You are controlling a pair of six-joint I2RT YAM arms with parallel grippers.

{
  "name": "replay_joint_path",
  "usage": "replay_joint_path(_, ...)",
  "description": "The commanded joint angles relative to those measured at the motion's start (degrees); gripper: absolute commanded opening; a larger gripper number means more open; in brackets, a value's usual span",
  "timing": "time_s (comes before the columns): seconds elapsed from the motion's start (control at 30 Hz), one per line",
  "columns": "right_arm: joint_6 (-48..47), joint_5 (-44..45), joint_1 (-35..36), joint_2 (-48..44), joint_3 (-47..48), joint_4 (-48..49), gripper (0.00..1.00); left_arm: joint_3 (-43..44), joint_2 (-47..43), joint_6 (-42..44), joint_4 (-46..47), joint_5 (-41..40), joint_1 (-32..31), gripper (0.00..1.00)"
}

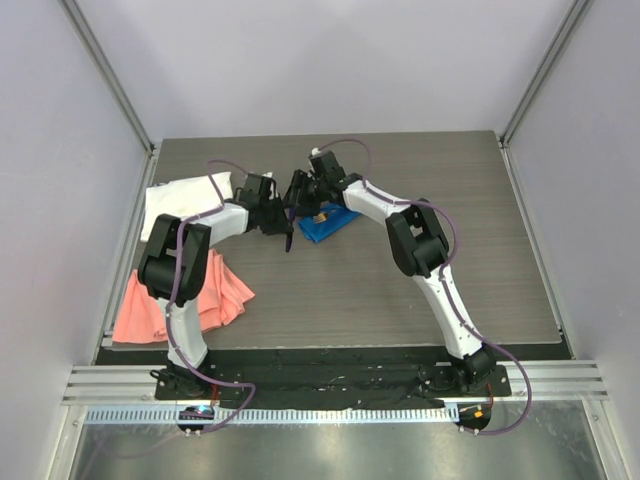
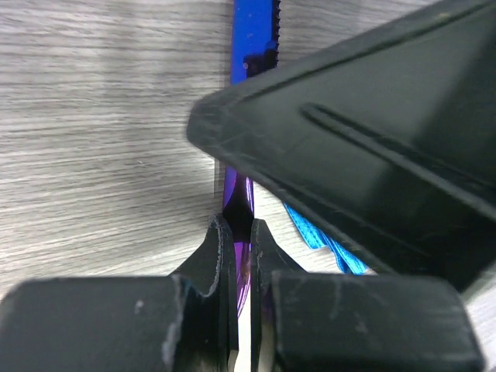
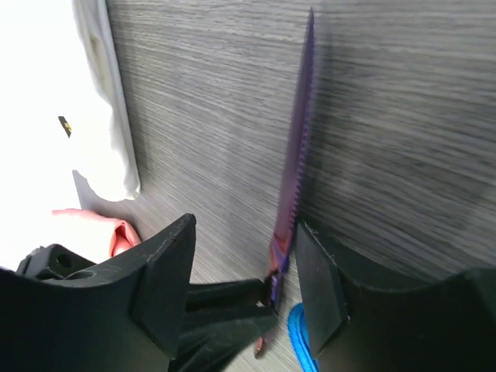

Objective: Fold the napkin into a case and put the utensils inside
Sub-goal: Pass from the left arm to the right, then pass from the right arm to the left

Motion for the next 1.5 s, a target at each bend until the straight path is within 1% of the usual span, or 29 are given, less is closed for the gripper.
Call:
replay_joint_path(0.0, 2.38, 0.92, 1.44, 0.16, -1.87, 2.12, 0.58, -5.54, 5.55, -0.61, -12.26, 3.34, -1.19, 0.00)
replay_joint_path(0.07, 3.52, 0.58, 1.53, 0.24, -3.19, 3.61, 0.54, -5.80, 5.28, -0.52, -12.17, 3.52, -1.10, 0.00)
replay_joint_path(0.1, 3.78, 0.05, 1.61, 0.33, -3.71, 4.75, 0.50, -5.80, 5.28, -0.61, -12.17, 3.43, -1.10, 0.00)
replay_joint_path(0.13, 4.48, -0.30, 1.61, 0.77, -4.50, 6.33, 0.44, -5.71, 5.11, -0.52, -12.08, 3.43, -1.10, 0.00)
replay_joint_path(0.2, 4.84, -0.92, 1.61, 1.12, -5.65, 8.44, 0.36, -5.80, 4.84, -0.43, -11.99, 3.60, -1.10, 0.00)
replay_joint_path(0.23, 5.01, -1.27, 1.70, 1.21, -7.13, 11.24, 0.28, -5.80, 4.67, -0.52, -11.91, 3.43, -1.10, 0.00)
replay_joint_path(0.3, 5.72, -2.93, 1.61, 1.82, -7.67, 13.54, 0.18, -5.71, 4.23, -0.52, -11.91, 3.34, -1.02, 0.00)
replay_joint_path(0.33, 5.72, -3.20, 1.70, 2.00, -7.41, 14.68, 0.07, -5.71, 4.14, -0.52, -11.91, 3.51, -1.01, 0.00)
replay_joint_path(0.37, 5.20, -3.64, 1.70, 2.09, -7.06, 14.95, 0.01, -5.54, 3.97, -0.52, -11.91, 3.52, -1.01, 0.00)
replay_joint_path(0.47, 1.33, -4.08, 1.70, 1.74, -5.39, 14.52, 0.01, -5.71, 2.39, -0.61, -11.47, 4.48, -1.01, 0.00)
replay_joint_path(0.5, -1.03, -5.30, 1.53, 1.04, -4.95, 14.60, 0.01, -5.71, 0.03, -0.52, -11.64, 4.92, -1.01, 0.06)
replay_joint_path(0.57, -2.71, -7.24, 1.61, 0.60, -2.85, 14.61, 0.01, -5.19, -3.31, 0.53, -14.52, 4.83, -1.02, 0.22)
replay_joint_path(0.6, -4.29, -8.64, 1.44, 0.77, -1.71, 14.00, 0.01, -5.01, -6.03, 1.23, -15.85, 4.57, -1.01, 0.42)
replay_joint_path(0.67, -5.88, -13.30, 1.09, 1.12, 3.04, 9.61, 0.01, -4.05, -14.72, 3.16, -21.01, 3.96, -0.93, 0.49)
replay_joint_path(0.77, -7.55, -16.82, 0.91, -1.94, 2.79, 6.61, 0.01, -2.55, -26.33, 5.10, -27.00, 5.09, -0.66, 0.54)
replay_joint_path(0.8, -8.16, -17.61, 1.00, -3.17, 2.00, 5.21, 0.01, -2.46, -28.88, 6.15, -28.07, 5.97, -0.58, 0.58)
replay_joint_path(0.83, -9.82, -19.10, 1.09, -6.32, -0.53, 4.77, 0.01, -2.46, -34.56, 6.51, -28.77, 6.59, -0.58, 0.58)
replay_joint_path(0.93, -13.86, -20.78, 1.09, -13.69, -7.64, 2.75, 0.01, -2.20, -41.54, 7.04, -32.03, 6.33, -0.31, 0.60)
replay_joint_path(0.97, -15.80, -22.61, 1.17, -15.56, -9.07, 1.26, 0.01, -2.02, -45.57, 7.12, -32.56, 6.15, -0.22, 0.63)
replay_joint_path(1.03, -19.58, -24.47, 1.09, -21.34, -14.16, -3.13, 0.01, -1.76, -48.49, 8.35, -33.26, 7.37, -0.14, 0.67)
replay_joint_path(1.07, -24.82, -26.48, 1.17, -23.47, -15.74, -5.32, 0.01, -1.24, -50.16, 8.88, -33.26, 8.34, -0.14, 0.69)
replay_joint_path(1.13, -30.20, -28.33, 1.17, -27.16, -21.45, -11.83, 0.01, -0.44, -50.53, 10.72, -33.88, 11.06, -0.05, 0.69)
replay_joint_path(1.17, -36.15, -31.74, 1.35, -31.27, -23.39, -14.29, 0.01, -0.09, -50.09, 11.60, -34.31, 14.90, -0.05, 0.69)
replay_joint_path(1.2, -40.03, -32.73, 2.05, -33.14, -26.97, -20.05, 0.01, 0.87, -49.74, 12.57, -34.84, 17.20, -0.05, 0.69)
replay_joint_path(1.23, -42.68, -33.35, 2.58, -35.50, -29.10, -22.46, 0.01, 1.23, -49.39, 14.49, -35.80, 19.31, -0.05, 0.68)
replay_joint_path(1.27, -44.19, -33.96, 3.36, -39.36, -30.95, -24.75, 0.01, 1.40, -49.13, 15.29, -36.07, 23.95, -0.05, 0.65)
replay_joint_path(1.3, -49.95, -36.32, 3.81, -41.48, -34.27, -29.47, 0.01, 1.14, -48.95, 15.91, -35.99, 26.08, -0.05, 0.65)
replay_joint_path(1.4, -50.27, -36.78, 5.83, -49.03, -41.22, -31.70, 0.01, 0.00, -49.30, 16.88, -35.11, 34.07, -0.05, 0.65)
replay_joint_path(1.47, -50.62, -38.53, 7.76, -52.65, -43.87, -32.86, 0.01, -0.87, -49.65, 16.45, -35.11, 35.76, -0.05, 0.64)
